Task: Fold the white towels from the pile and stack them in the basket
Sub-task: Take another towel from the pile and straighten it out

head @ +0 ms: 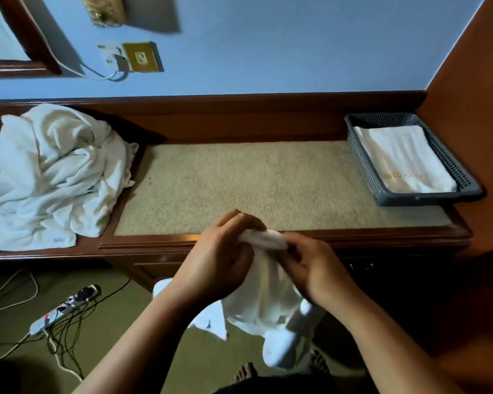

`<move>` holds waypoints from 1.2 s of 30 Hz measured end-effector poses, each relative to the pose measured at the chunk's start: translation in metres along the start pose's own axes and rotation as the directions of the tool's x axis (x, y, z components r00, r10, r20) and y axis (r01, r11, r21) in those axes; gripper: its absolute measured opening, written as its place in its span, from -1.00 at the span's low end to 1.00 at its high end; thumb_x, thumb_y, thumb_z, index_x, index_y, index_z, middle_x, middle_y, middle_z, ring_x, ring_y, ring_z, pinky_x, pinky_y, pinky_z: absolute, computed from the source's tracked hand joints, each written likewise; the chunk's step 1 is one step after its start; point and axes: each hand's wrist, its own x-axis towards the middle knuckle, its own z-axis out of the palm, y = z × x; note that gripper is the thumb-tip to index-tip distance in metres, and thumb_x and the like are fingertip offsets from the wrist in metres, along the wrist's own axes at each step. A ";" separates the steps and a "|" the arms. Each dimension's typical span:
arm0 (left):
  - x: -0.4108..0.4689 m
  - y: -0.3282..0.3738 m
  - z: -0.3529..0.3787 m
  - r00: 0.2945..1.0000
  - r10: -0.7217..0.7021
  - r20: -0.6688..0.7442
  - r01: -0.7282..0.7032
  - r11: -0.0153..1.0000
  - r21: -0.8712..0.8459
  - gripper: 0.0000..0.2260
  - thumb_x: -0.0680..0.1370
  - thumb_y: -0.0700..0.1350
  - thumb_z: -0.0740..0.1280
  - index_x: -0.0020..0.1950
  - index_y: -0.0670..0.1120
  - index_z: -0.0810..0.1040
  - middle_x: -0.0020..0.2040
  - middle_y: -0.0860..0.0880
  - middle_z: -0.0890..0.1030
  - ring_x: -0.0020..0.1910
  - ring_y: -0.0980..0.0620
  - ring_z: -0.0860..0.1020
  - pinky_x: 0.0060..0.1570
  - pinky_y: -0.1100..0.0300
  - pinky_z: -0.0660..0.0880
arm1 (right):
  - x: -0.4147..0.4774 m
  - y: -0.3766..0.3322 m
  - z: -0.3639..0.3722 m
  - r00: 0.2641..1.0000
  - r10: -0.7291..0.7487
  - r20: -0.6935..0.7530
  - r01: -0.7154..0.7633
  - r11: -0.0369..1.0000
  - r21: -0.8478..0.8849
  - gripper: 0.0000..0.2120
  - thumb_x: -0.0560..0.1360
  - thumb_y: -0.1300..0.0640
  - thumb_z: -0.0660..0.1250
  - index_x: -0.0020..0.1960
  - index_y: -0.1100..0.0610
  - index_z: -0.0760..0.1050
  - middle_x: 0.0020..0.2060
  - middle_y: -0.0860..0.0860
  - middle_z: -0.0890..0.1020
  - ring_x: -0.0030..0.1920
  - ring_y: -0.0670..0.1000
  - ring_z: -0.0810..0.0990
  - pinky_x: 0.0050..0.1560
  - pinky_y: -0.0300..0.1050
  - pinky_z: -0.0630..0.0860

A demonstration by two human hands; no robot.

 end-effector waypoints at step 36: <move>-0.006 -0.007 -0.007 0.756 -0.655 -0.014 0.506 0.598 -0.621 -0.92 0.61 -0.22 0.35 0.04 -0.19 0.63 -0.17 -0.18 0.71 -0.25 -0.08 0.66 -0.26 0.09 0.62 | -0.001 0.001 -0.038 0.826 0.551 -0.124 -0.251 0.554 0.794 -0.55 0.55 0.46 0.23 0.32 0.07 0.39 -0.25 0.03 0.40 -0.33 -0.08 0.42 -0.26 -0.25 0.44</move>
